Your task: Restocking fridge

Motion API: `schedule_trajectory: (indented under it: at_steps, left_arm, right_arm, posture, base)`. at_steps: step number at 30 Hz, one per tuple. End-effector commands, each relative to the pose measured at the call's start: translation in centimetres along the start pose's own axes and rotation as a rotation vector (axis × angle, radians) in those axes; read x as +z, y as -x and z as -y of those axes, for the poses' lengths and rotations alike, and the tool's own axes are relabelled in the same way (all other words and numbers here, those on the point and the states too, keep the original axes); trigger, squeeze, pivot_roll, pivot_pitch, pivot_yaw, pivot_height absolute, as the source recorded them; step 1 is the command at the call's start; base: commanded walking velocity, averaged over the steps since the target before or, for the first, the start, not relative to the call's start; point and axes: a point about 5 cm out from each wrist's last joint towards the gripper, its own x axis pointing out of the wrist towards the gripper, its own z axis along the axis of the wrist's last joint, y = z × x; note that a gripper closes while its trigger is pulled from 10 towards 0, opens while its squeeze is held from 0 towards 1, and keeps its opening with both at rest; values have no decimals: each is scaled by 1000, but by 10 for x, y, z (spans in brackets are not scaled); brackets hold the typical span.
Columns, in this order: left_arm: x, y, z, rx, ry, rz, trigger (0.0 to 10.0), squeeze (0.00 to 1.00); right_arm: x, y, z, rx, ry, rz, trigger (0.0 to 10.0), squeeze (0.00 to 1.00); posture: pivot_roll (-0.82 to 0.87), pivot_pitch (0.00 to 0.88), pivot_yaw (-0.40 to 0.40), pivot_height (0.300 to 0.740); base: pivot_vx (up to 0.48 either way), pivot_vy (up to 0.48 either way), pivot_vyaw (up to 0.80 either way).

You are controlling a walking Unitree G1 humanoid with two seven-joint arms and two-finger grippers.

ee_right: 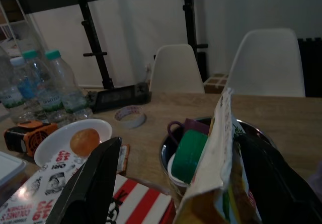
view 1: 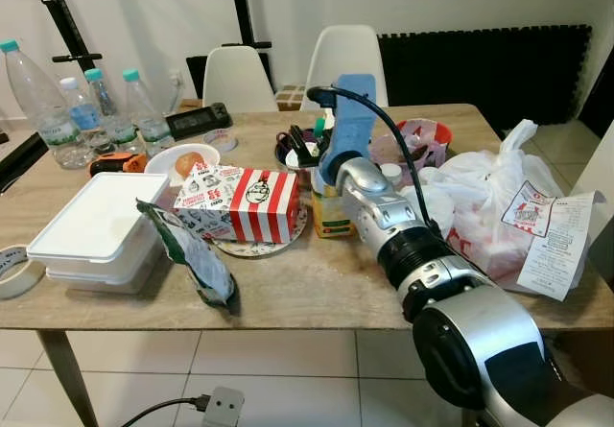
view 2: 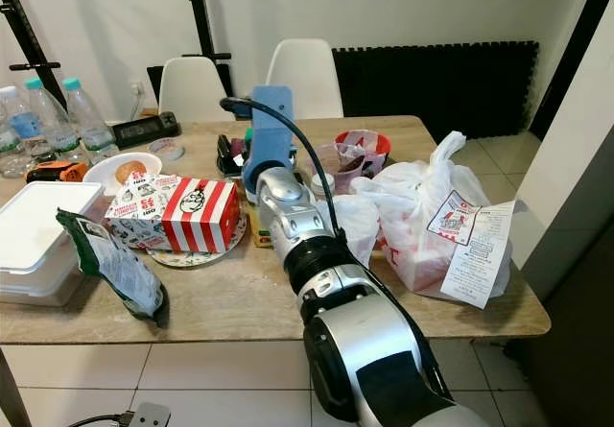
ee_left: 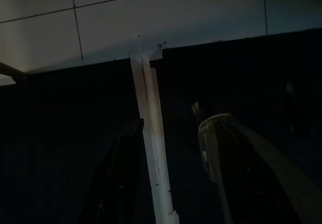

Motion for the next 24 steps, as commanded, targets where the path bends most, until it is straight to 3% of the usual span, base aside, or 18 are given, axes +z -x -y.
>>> schedule_trajectory:
  at_steps: [1, 13, 18, 19, 20, 21, 24]
  left_arm:
    - [-4, 1, -6, 11, 2, -18, 10000, 0]
    - [10, -3, 3, 5, 1, -2, 10000, 0]
    - [11, -4, 20, -9, 2, 2, 10000, 0]
    - [7, -3, 24, -13, 2, -2, 10000, 0]
    - [5, -3, 27, -15, 3, -4, 10000, 0]
    - [2, -2, 29, -17, 3, -8, 10000, 0]
    - [-4, -1, 29, -17, 4, -16, 10000, 0]
  right_arm:
    - [-2, -1, -4, -6, 10, -10, 10000, 0]
    - [-6, -2, -3, -64, 28, -33, 10000, 0]
    - [-4, -2, 0, -85, 15, -23, 10000, 0]
    - [-4, -2, 0, -89, 1, -20, 4196, 0]
    - [-4, -2, 1, -92, -8, -19, 4196, 0]
    - [-4, -2, 1, -92, -18, -18, 0, 0]
    - [-4, -2, 1, -93, -24, -17, 0, 0]
  posture:
    - [-58, 63, 17, 740]
    - [-52, 73, 11, 740]
    - [-55, 70, 8, 740]
    - [-55, 70, 8, 740]
    - [-55, 69, 7, 740]
    - [-55, 69, 6, 740]
    - [-55, 69, 6, 740]
  base:
    - [0, 0, 0]
    - [0, 0, 0]
    - [0, 0, 0]
    - [0, 0, 0]
    - [0, 0, 0]
    - [0, 0, 0]
    - [0, 0, 0]
